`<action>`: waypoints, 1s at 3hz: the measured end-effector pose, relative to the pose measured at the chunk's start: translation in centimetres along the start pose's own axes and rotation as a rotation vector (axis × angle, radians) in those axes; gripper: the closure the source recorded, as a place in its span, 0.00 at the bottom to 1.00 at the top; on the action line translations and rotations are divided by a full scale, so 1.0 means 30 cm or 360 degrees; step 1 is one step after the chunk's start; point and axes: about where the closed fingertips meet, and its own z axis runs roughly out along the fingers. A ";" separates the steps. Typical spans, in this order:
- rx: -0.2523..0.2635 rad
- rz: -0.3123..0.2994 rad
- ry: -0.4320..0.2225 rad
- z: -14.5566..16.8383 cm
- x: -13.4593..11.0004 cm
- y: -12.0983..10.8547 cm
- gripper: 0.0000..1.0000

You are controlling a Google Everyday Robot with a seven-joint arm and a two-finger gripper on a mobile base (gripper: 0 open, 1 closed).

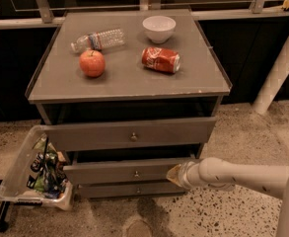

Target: Close middle drawer

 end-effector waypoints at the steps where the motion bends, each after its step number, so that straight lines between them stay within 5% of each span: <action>1: 0.0000 0.0000 0.0000 0.000 0.000 0.000 0.40; 3: 0.0000 0.0000 0.0000 0.000 0.000 0.000 0.00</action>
Offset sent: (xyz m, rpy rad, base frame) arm 0.0000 0.0000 0.0000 0.0000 0.0000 0.0000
